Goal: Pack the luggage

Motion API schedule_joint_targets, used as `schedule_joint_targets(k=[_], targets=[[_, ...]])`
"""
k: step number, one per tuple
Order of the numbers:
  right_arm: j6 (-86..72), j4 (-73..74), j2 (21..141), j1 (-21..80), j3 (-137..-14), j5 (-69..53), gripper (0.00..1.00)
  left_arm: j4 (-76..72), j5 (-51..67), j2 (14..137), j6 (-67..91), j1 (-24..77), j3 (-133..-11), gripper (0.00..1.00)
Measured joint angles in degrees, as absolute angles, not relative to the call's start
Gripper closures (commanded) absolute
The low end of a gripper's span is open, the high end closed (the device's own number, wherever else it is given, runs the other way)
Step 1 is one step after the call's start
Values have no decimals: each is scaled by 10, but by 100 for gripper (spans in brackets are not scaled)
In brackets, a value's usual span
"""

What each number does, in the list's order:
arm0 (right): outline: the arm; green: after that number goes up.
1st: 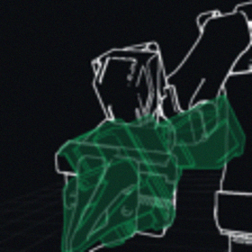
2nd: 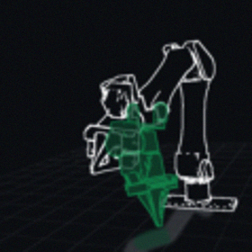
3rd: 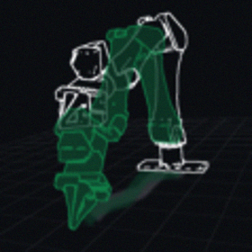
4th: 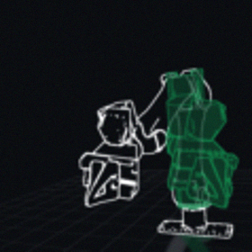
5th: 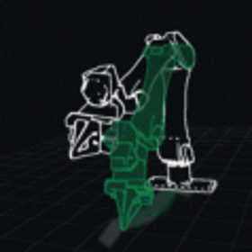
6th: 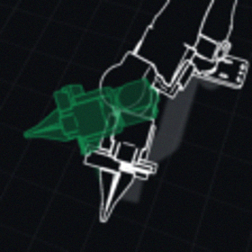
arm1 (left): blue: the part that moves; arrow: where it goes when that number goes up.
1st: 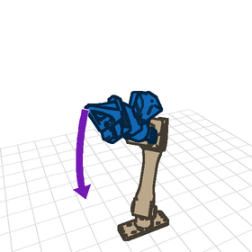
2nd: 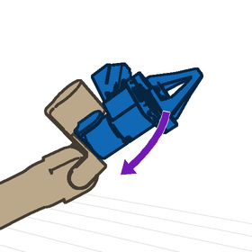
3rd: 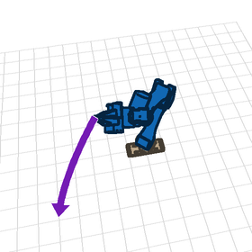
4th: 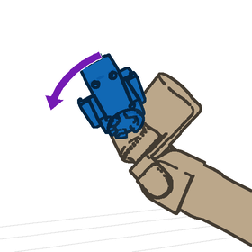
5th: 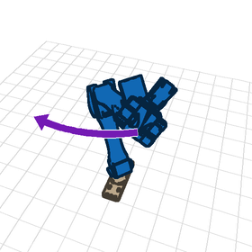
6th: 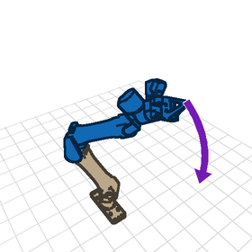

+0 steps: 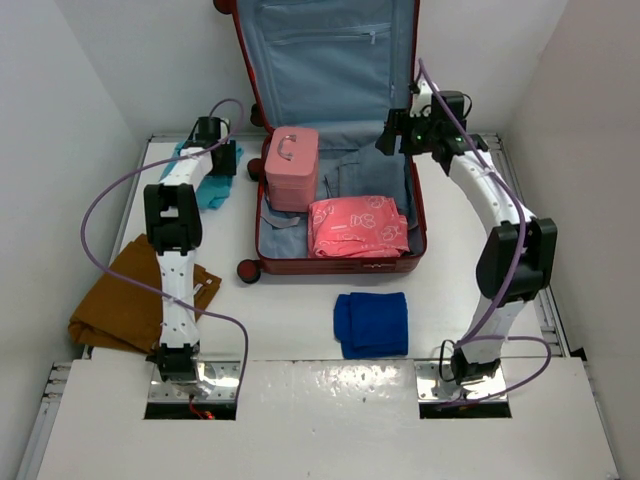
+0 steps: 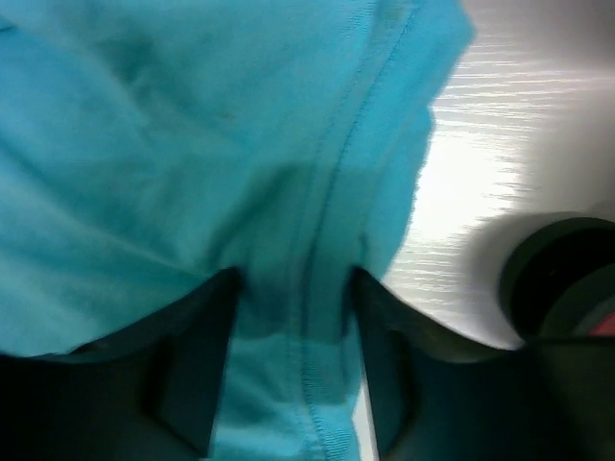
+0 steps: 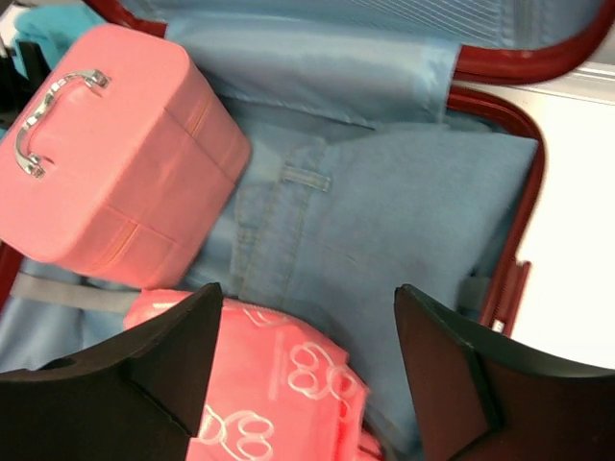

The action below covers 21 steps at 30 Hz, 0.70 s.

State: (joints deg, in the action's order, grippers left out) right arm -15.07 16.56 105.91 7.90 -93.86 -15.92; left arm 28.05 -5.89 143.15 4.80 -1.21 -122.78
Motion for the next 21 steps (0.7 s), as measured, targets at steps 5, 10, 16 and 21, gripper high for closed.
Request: schedule_joint_targets(k=[5, 10, 16, 21], targets=[[-134, 192, 1039, 59, -939, -166, 32, 277, -22, 1435, 50, -12, -1229, 85], [-121, 196, 1004, 41, -926, -168, 35, 265, 28, 1422, 52, -20, -1210, 100], [-117, 196, 950, 19, -870, -178, 36, 271, 140, 1331, 99, -47, -1096, 100], [-115, 196, 921, -4, -827, -193, 38, 237, 221, 1215, 165, -70, -1063, 100]])
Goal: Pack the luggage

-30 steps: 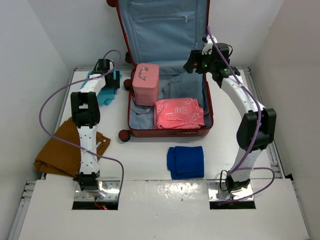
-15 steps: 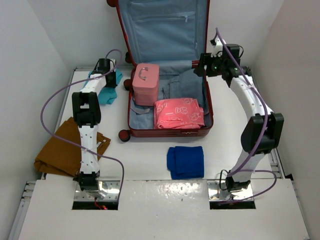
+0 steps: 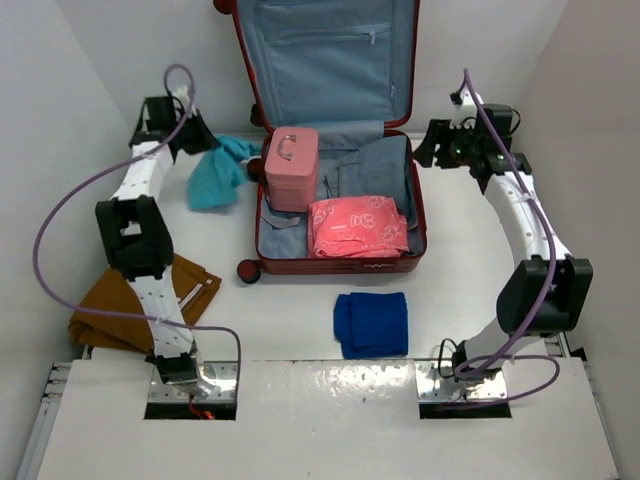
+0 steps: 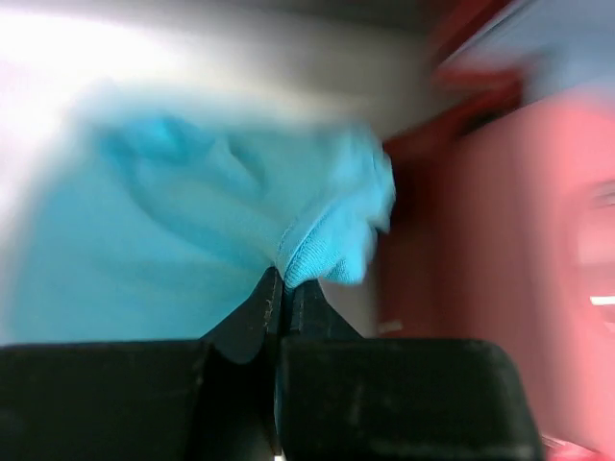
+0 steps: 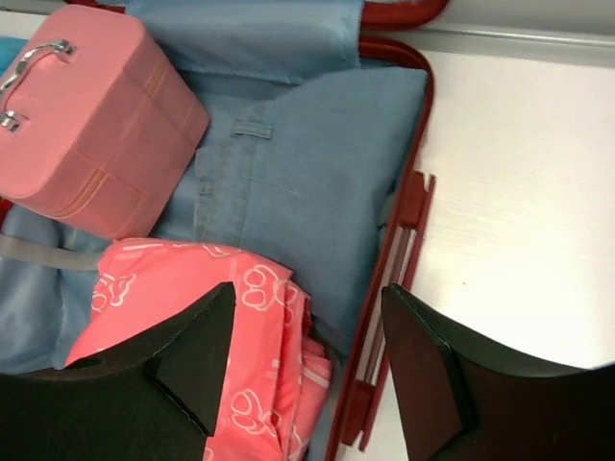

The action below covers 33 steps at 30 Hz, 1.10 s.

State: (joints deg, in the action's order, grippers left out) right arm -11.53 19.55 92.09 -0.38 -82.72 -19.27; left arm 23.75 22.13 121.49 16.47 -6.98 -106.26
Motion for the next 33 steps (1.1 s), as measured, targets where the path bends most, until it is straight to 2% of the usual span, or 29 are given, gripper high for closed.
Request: schedule_joint_targets(k=[6, 10, 21, 33], targets=[[-116, 197, 885, -40, -786, -198, 38, 146, 262, 1078, 238, -64, -1063, 100], [-116, 197, 851, -58, -760, -200, 38, 106, 267, 1052, 265, -23, -1106, 100], [-105, 202, 757, -102, -701, -204, 38, 76, 271, 1091, 275, 152, -1165, 100], [-92, 224, 679, -119, -658, -197, 38, 38, 275, 1212, 280, 243, -1217, 100]])
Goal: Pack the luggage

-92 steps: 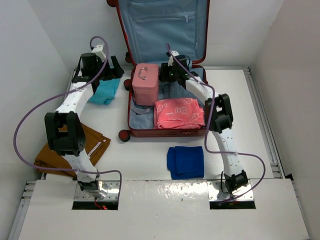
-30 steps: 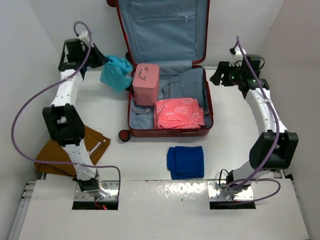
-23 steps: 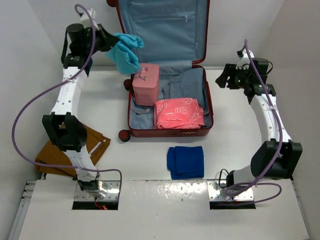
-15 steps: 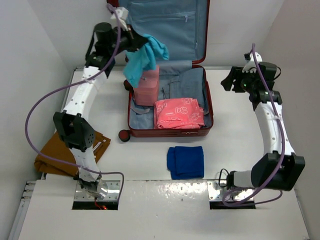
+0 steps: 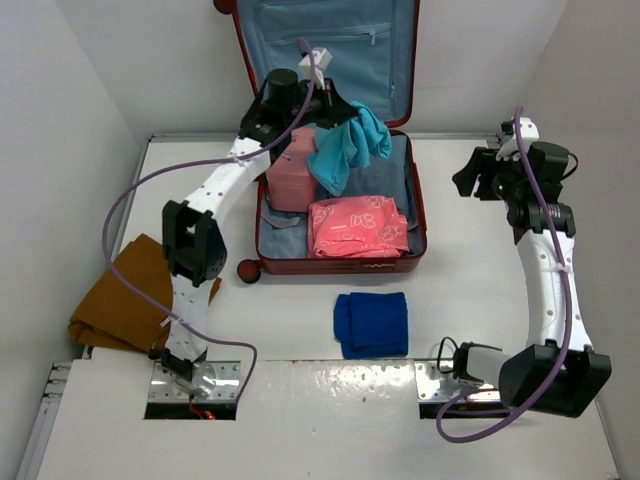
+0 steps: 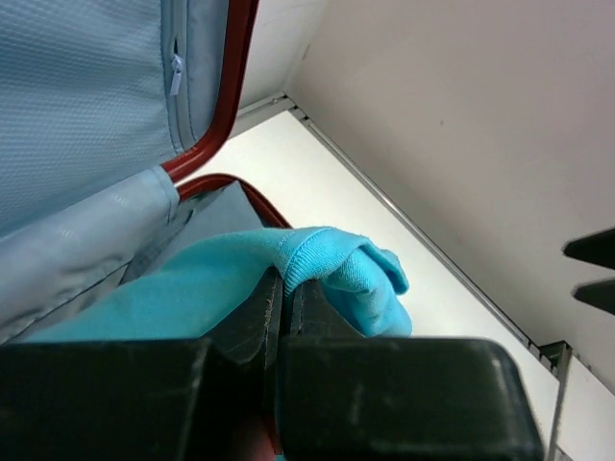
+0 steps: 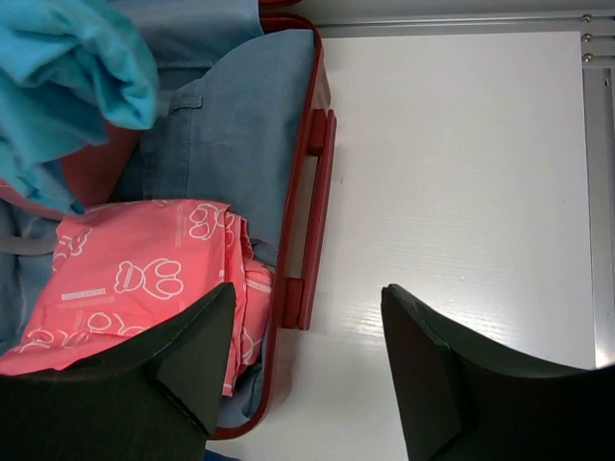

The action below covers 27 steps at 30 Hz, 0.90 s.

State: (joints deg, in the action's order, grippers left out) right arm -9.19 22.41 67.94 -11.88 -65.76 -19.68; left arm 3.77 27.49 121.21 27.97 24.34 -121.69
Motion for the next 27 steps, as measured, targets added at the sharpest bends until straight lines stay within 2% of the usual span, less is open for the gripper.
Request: schedule_joint_targets(k=[6, 10, 12, 15, 21, 25, 26, 27], targets=[[-92, 231, 675, -119, -650, -192, 38, 43, 246, 1302, 239, 260, -1287, 100], [-96, 230, 676, -119, -650, -189, 31, 66, 222, 1315, 179, 270, -1263, 100], [-103, 229, 681, -119, -650, -188, 28, 80, 216, 1317, 151, 278, -1244, 90], [-112, 226, 702, -118, -651, -191, 27, 106, 219, 1326, 108, 296, -1216, 66], [-138, 196, 755, -94, -662, -201, 30, 176, 239, 1336, 42, 331, -1150, 40], [-152, 162, 802, -53, -692, -205, 30, 165, 284, 1316, 20, 325, -1094, 25], [-155, 151, 814, -41, -700, -206, 30, 153, 296, 1297, 22, 318, -1067, 19], [-157, 142, 822, -32, -704, -209, 30, 138, 310, 1268, 29, 310, -1031, 7]])
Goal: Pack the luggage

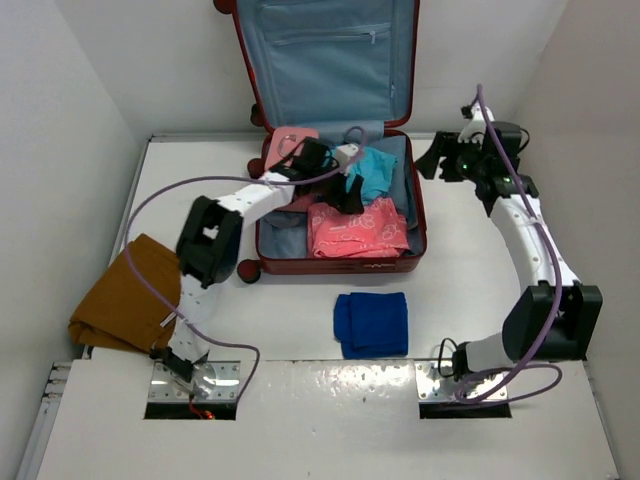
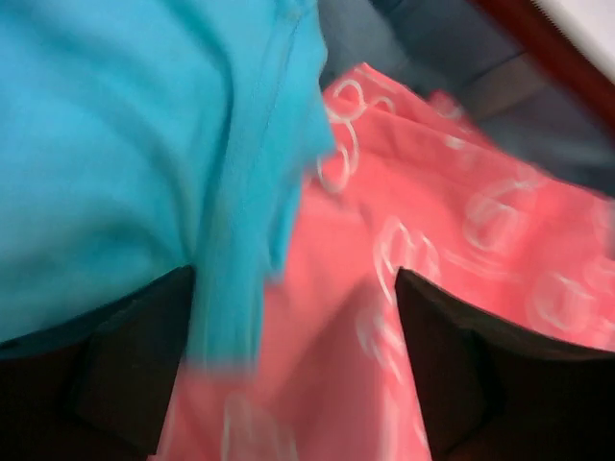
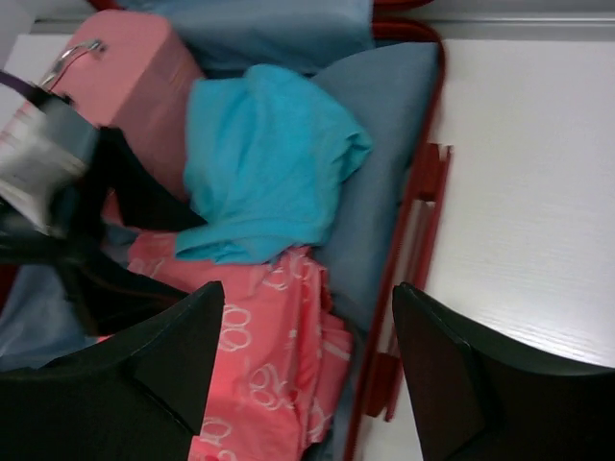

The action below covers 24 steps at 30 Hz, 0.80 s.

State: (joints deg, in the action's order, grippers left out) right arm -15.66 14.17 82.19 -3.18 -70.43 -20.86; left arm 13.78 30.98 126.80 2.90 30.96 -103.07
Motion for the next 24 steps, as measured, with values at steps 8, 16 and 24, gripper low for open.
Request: schedule_joint_targets(k=[8, 16, 24], targets=[[-145, 142, 763, -20, -618, -279, 20, 33, 324, 990, 118, 238, -917, 0], [66, 351, 632, 30, -478, -371, 23, 8, 225, 832, 140, 179, -912, 0], [27, 367, 629, 102, -331, -275, 18, 73, 148, 824, 160, 81, -843, 0]])
